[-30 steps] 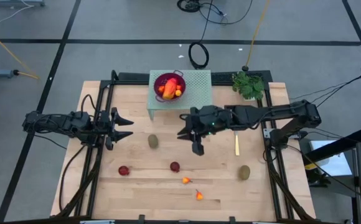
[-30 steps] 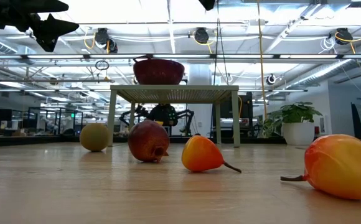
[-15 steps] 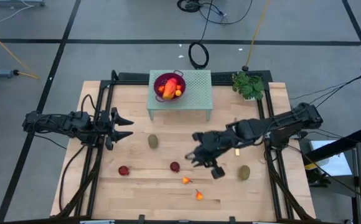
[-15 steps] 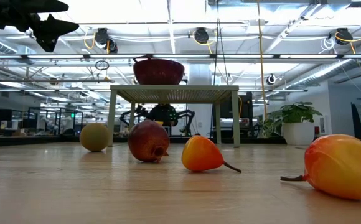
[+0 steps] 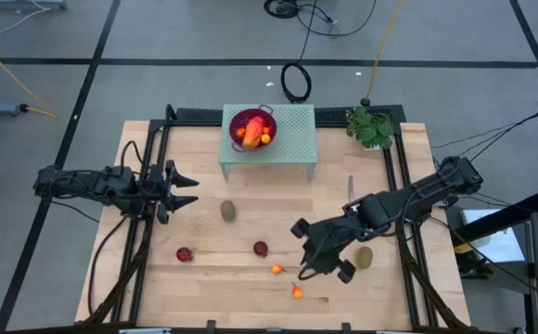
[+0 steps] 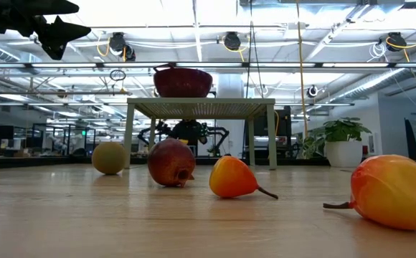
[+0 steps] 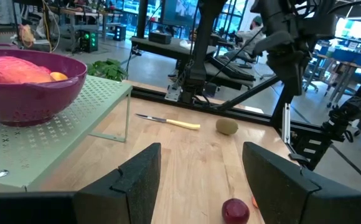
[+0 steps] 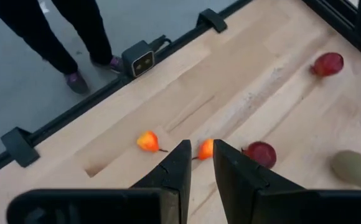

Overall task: Pick & Place Fruit
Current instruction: Put the pear into the violet strainer bowl on the shelf

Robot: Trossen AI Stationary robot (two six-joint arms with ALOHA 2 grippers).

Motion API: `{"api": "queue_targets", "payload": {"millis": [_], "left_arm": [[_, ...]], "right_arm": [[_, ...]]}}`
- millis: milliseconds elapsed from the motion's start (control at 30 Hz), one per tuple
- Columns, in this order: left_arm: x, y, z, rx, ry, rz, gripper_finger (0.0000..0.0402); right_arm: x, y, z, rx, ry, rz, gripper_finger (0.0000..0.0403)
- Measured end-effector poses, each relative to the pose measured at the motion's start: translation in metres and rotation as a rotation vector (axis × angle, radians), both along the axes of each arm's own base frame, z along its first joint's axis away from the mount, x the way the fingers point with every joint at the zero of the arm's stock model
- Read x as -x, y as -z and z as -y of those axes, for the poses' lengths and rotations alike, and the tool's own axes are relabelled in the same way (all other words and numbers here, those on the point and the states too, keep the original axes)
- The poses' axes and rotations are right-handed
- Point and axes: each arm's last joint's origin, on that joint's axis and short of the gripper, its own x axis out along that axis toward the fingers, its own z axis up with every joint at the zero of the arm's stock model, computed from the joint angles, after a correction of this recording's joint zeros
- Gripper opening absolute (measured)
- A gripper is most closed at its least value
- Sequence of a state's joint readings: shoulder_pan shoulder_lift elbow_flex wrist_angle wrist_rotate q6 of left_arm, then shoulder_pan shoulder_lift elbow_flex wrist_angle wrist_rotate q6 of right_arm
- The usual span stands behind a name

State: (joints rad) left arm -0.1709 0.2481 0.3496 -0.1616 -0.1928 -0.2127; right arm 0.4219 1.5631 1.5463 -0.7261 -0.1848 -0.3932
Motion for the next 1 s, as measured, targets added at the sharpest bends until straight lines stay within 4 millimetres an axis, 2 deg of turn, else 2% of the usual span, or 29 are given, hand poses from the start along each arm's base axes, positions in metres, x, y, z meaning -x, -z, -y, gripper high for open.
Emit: {"api": "queue_targets", "payload": {"millis": [300,500,667,1000], "left_arm": [[0.000,0.004,0.000,-0.007,0.000,-0.043,0.0228],[0.000,0.005,0.000,-0.009,0.000,-0.049,0.0228],[0.000,0.005,0.000,-0.015,0.001,-0.050,0.0228],[0.000,0.005,0.000,-0.103,0.017,-0.053,0.0228]], "right_arm": [[0.008,0.000,-0.016,0.035,-0.105,0.036,0.0059],[0.006,0.006,-0.032,0.030,-0.144,0.050,0.0059],[0.000,0.021,-0.046,0.046,-0.171,0.016,0.0059],[-0.020,0.066,-0.073,0.043,-0.157,-0.072,0.0059]]}}
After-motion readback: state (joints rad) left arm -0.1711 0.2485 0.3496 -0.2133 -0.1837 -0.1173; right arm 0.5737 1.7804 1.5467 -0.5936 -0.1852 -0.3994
